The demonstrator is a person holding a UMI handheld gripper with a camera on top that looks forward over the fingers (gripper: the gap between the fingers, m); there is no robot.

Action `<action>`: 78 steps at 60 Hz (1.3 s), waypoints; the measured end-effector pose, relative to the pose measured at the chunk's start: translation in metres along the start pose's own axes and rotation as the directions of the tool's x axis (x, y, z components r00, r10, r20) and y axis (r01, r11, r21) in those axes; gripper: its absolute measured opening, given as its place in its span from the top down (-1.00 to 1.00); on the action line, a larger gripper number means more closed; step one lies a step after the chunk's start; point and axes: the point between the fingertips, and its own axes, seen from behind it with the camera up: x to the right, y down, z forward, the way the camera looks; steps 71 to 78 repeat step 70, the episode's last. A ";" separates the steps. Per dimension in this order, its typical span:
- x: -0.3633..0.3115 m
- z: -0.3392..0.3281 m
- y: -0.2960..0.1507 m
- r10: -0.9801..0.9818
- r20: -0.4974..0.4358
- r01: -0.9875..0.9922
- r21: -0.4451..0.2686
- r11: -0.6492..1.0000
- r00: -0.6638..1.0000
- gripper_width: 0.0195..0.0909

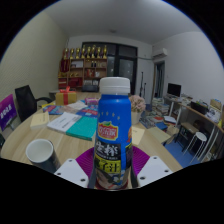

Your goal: Pour water

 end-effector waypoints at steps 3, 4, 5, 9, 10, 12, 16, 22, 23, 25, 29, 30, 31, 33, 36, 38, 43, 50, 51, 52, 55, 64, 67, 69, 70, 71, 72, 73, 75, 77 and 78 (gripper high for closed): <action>0.001 0.009 0.008 0.005 0.004 -0.005 -0.017 1.000 1.000 0.16; 0.001 0.012 0.012 0.011 0.006 -0.011 -0.027 1.000 1.000 0.13; 0.002 0.012 0.016 0.015 0.006 -0.014 -0.040 0.999 1.000 0.13; -0.002 0.012 0.020 0.037 0.003 -0.037 -0.004 0.999 0.999 0.14; -0.002 0.014 0.021 0.044 0.003 -0.044 -0.007 0.999 0.999 0.14; -0.002 0.017 0.019 0.061 0.002 -0.061 -0.007 0.998 0.998 0.15; 0.011 0.010 0.031 0.079 0.007 -0.079 0.003 0.997 0.997 0.10; 0.011 0.011 0.031 0.082 0.000 -0.082 -0.012 0.997 0.997 -0.01; 0.010 0.010 0.033 0.086 -0.002 -0.086 -0.022 0.996 0.996 -0.05; -0.001 0.001 0.026 0.094 -0.005 -0.094 -0.040 0.995 0.996 -0.11; -0.004 -0.004 0.030 0.125 -0.004 -0.125 -0.080 0.989 0.992 -0.29; -0.001 -0.003 0.032 0.137 -0.001 -0.136 -0.093 0.986 0.991 -0.39; -0.002 -0.009 0.034 0.150 0.002 -0.149 -0.104 0.983 0.989 -0.46; -0.005 -0.016 0.035 0.180 0.010 -0.177 -0.122 0.977 0.984 -0.67; -0.008 -0.030 0.034 0.226 0.013 -0.222 -0.132 0.966 0.974 -0.82; -0.008 -0.038 0.035 0.242 0.005 -0.239 -0.141 0.961 0.970 -0.81; -0.007 -0.071 0.035 0.234 -0.026 -0.235 -0.156 0.959 0.972 -0.80; -0.015 -0.131 0.021 0.214 -0.049 -0.219 -0.143 0.965 0.976 -0.79; -0.018 -0.141 0.019 0.213 -0.050 -0.218 -0.144 0.965 0.976 -0.79; -0.021 -0.152 0.017 0.211 -0.052 -0.217 -0.145 0.965 0.976 -0.78; -0.031 -0.180 0.010 0.205 -0.049 -0.210 -0.147 0.966 0.977 -0.79; -0.067 -0.278 -0.010 0.138 -0.061 -0.146 -0.151 0.978 0.989 -0.79; -0.077 -0.308 -0.017 0.114 -0.064 -0.123 -0.155 0.980 0.991 -0.79; -0.085 -0.326 -0.021 0.102 -0.069 -0.112 -0.159 0.981 0.992 -0.78; -0.089 -0.336 -0.022 0.097 -0.070 -0.107 -0.161 0.981 0.993 -0.78; -0.089 -0.336 -0.022 0.097 -0.070 -0.107 -0.161 0.981 0.993 -0.78; -0.089 -0.336 -0.022 0.097 -0.070 -0.107 -0.161 0.981 0.993 -0.78; -0.089 -0.336 -0.022 0.097 -0.070 -0.107 -0.161 0.981 0.993 -0.78; -0.089 -0.336 -0.022 0.097 -0.070 -0.107 -0.161 0.981 0.993 -0.78; -0.089 -0.336 -0.022 0.097 -0.070 -0.107 -0.161 0.981 0.993 -0.78; -0.089 -0.336 -0.022 0.097 -0.070 -0.107 -0.161 0.981 0.993 -0.78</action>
